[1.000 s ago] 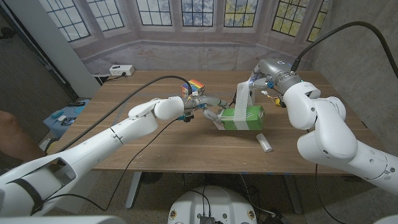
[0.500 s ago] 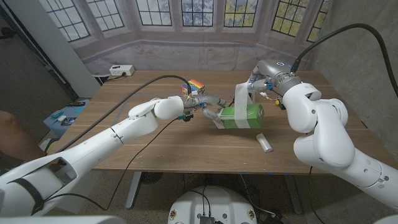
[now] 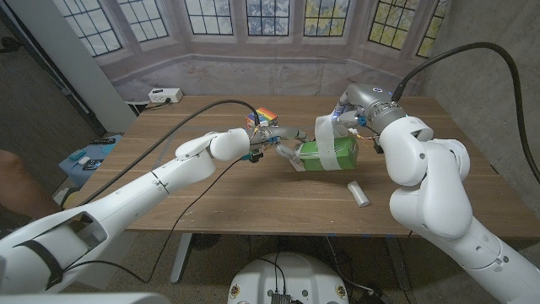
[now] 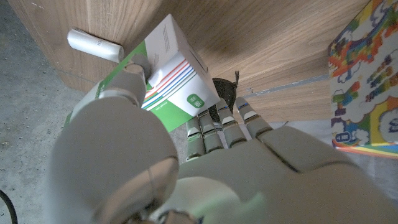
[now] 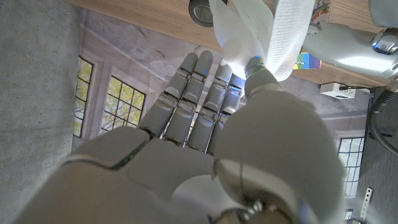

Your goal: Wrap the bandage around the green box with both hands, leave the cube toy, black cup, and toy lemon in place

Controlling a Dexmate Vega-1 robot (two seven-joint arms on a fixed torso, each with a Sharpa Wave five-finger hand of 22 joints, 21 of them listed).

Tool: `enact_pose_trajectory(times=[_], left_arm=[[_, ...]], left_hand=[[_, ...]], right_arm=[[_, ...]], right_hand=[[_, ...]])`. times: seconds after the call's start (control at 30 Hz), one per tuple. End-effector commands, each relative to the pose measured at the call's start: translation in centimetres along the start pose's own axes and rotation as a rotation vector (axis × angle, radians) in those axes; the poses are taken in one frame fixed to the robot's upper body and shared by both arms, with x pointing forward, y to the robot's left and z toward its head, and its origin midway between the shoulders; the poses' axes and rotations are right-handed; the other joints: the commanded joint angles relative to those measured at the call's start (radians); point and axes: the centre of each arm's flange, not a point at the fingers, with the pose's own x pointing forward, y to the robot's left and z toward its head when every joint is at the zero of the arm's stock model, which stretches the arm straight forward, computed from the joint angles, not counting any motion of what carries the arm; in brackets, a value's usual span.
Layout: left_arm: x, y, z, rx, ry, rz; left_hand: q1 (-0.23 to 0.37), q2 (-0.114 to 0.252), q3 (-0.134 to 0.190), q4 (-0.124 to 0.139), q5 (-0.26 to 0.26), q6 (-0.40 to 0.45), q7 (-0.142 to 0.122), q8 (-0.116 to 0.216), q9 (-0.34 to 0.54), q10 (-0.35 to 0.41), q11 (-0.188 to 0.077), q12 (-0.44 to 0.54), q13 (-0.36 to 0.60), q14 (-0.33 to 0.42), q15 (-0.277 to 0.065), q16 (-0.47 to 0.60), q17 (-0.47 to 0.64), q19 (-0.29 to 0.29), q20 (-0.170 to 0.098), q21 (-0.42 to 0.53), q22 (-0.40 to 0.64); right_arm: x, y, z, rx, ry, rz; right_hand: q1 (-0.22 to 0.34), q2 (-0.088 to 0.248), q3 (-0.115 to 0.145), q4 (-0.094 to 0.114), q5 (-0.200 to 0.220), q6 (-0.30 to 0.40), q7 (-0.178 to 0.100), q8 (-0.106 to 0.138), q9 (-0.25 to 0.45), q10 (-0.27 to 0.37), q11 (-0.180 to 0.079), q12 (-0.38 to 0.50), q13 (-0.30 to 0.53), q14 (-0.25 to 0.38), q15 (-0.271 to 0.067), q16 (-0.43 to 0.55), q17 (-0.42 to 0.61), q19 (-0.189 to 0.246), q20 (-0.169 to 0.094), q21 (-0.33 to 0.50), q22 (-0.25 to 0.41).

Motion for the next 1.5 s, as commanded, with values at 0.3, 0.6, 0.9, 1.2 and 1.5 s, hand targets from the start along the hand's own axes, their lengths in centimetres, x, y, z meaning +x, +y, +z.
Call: enact_pose_trajectory(times=[0.3, 0.6, 0.9, 1.2, 1.5], left_arm=[[0.5, 0.7, -0.4, -0.011, 0.008, 0.029], [0.9, 1.2, -0.9, -0.014, 0.019, 0.033], [1.3, 1.6, -0.8, -0.015, 0.028, 0.045], [1.6, 1.7, -0.3, -0.016, 0.032, 0.062], [1.9, 1.8, -0.1, -0.03, 0.054, 0.081]], left_hand=[[-0.026, 0.07, 0.005, 0.007, 0.007, 0.05, 0.033, 0.097, 0.004, 0.005, 0.011, 0.007, 0.003, 0.002, 0.008, 0.0, 0.002, 0.0, 0.0, 0.002, 0.004], [-0.026, 0.07, 0.006, 0.006, 0.008, 0.05, 0.035, 0.097, 0.006, 0.003, 0.012, 0.007, 0.003, 0.002, 0.01, -0.001, 0.001, 0.0, 0.001, 0.002, 0.004], [-0.028, 0.069, 0.006, 0.007, 0.008, 0.05, 0.037, 0.098, 0.007, 0.002, 0.012, 0.007, 0.003, 0.003, 0.01, -0.001, 0.001, -0.001, 0.003, 0.002, 0.004], [-0.031, 0.069, 0.006, 0.008, 0.008, 0.05, 0.039, 0.099, 0.008, 0.002, 0.013, 0.007, 0.002, 0.003, 0.013, -0.001, 0.001, -0.001, 0.004, 0.002, 0.004], [-0.031, 0.069, 0.003, 0.008, 0.008, 0.051, 0.04, 0.101, 0.01, 0.003, 0.016, 0.007, 0.002, 0.004, 0.013, 0.0, 0.002, -0.001, 0.006, 0.002, 0.004]], right_arm=[[-0.7, 0.4, 0.6, 0.037, 0.028, 0.027], [-1.2, 0.4, 0.8, 0.06, 0.045, 0.035], [-2.1, 0.7, 0.8, 0.089, 0.069, 0.036], [-2.9, 0.8, 0.9, 0.114, 0.077, 0.031], [-3.5, 1.0, 1.2, 0.153, 0.082, 0.037]], right_hand=[[-0.006, 0.002, -0.001, 0.0, 0.007, 0.002, 0.004, -0.001, 0.001, 0.004, 0.0, -0.001, 0.003, 0.012, -0.11, -0.005, 0.006, -0.004, -0.021, 0.002, 0.001], [-0.007, 0.002, -0.001, -0.001, 0.006, 0.003, 0.002, -0.001, 0.001, 0.005, 0.002, -0.001, 0.003, 0.01, -0.11, -0.007, 0.007, -0.004, -0.02, 0.002, 0.001], [-0.008, 0.003, -0.001, -0.001, 0.006, 0.003, 0.003, -0.001, 0.001, 0.006, 0.002, -0.001, 0.004, 0.013, -0.109, -0.007, 0.008, -0.003, -0.019, 0.002, 0.001], [-0.009, 0.004, -0.001, -0.001, 0.006, 0.004, 0.005, -0.001, 0.001, 0.006, 0.001, -0.001, 0.005, 0.013, -0.109, -0.008, 0.009, -0.003, -0.018, 0.003, 0.001], [-0.009, 0.004, -0.001, -0.001, 0.006, 0.004, 0.006, -0.001, 0.001, 0.007, 0.002, -0.001, 0.005, 0.015, -0.109, -0.008, 0.01, -0.003, -0.017, 0.002, 0.001]])
